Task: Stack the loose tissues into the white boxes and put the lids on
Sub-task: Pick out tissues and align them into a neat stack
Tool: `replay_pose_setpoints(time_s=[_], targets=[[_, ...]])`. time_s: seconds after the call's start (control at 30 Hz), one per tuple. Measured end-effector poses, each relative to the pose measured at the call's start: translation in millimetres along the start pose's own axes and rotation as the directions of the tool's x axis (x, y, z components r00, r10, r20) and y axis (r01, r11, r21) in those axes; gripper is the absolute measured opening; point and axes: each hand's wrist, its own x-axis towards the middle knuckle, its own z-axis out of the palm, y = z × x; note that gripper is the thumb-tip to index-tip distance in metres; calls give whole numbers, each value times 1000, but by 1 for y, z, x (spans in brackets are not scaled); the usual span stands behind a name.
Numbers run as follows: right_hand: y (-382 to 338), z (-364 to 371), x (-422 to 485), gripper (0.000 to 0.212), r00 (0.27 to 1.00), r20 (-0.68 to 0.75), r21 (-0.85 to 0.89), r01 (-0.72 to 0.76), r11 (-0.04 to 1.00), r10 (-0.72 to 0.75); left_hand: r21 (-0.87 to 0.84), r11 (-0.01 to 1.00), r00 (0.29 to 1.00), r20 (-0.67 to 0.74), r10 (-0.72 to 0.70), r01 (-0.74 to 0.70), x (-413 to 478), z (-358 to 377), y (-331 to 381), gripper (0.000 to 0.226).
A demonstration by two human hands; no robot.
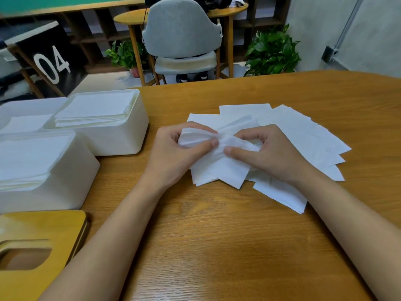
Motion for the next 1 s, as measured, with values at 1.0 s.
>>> replay_pose_setpoints(time_s=[1.0], targets=[[-4,-4,6,69,988,-153,258,56,965,-16,-281,927,959,-65,-277,249,3,9,-5,54]])
